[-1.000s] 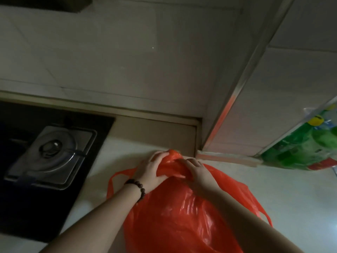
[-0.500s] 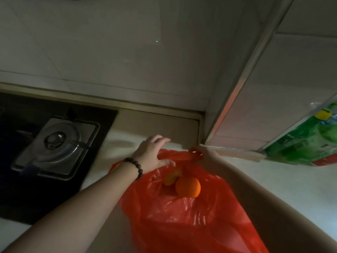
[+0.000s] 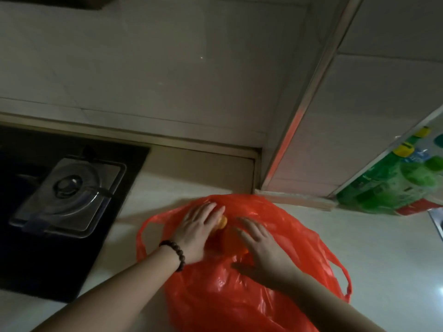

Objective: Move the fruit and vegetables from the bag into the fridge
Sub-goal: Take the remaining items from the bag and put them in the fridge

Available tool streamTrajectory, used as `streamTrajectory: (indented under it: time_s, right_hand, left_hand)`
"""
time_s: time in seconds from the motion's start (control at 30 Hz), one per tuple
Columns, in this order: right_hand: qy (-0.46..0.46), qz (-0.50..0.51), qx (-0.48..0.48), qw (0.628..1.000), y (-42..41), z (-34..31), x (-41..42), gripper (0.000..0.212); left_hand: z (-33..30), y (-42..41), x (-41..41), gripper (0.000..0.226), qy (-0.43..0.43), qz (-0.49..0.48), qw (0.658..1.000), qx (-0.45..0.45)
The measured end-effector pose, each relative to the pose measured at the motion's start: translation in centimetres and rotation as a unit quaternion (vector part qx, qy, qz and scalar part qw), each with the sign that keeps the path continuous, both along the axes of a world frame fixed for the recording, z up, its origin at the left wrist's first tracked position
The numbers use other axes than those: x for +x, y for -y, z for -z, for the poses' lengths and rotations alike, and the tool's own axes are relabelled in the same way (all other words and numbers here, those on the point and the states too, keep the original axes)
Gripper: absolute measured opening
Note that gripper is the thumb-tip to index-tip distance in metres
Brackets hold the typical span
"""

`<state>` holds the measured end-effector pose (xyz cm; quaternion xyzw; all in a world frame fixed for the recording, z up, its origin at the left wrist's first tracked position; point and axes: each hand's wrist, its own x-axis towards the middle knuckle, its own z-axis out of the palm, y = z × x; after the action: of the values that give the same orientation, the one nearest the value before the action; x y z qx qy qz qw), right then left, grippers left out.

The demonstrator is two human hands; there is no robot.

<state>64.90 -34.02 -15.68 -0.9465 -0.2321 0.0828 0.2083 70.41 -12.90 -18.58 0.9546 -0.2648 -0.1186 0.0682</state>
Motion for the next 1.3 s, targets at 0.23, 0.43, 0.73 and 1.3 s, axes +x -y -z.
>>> streamTrajectory:
  time_s: [0.23, 0.43, 0.73, 1.3]
  right_hand:
    - [-0.051, 0.049, -0.059, 0.996, -0.2, 2.5, 2.9, 0.089]
    - [0.073, 0.099, -0.032, 0.992, -0.2, 2.6, 5.0, 0.077]
    - [-0.019, 0.107, -0.047, 0.993, -0.8, 3.6, 6.5, 0.072]
    - [0.042, 0.162, 0.039, 0.985, -2.4, 0.1, 4.8, 0.061]
  left_hand:
    - [1.2, -0.2, 3.3, 0.115, -0.027, -0.066, 0.997, 0.030]
    - [-0.4, -0.6, 3.7, 0.085, 0.107, -0.046, 0.993, -0.018]
    - [0.5, 1.3, 4.2, 0.087, -0.037, -0.118, 0.990, -0.064]
    - [-6.0, -0.9, 0.8, 0.091, 0.048, -0.258, 0.917, -0.302]
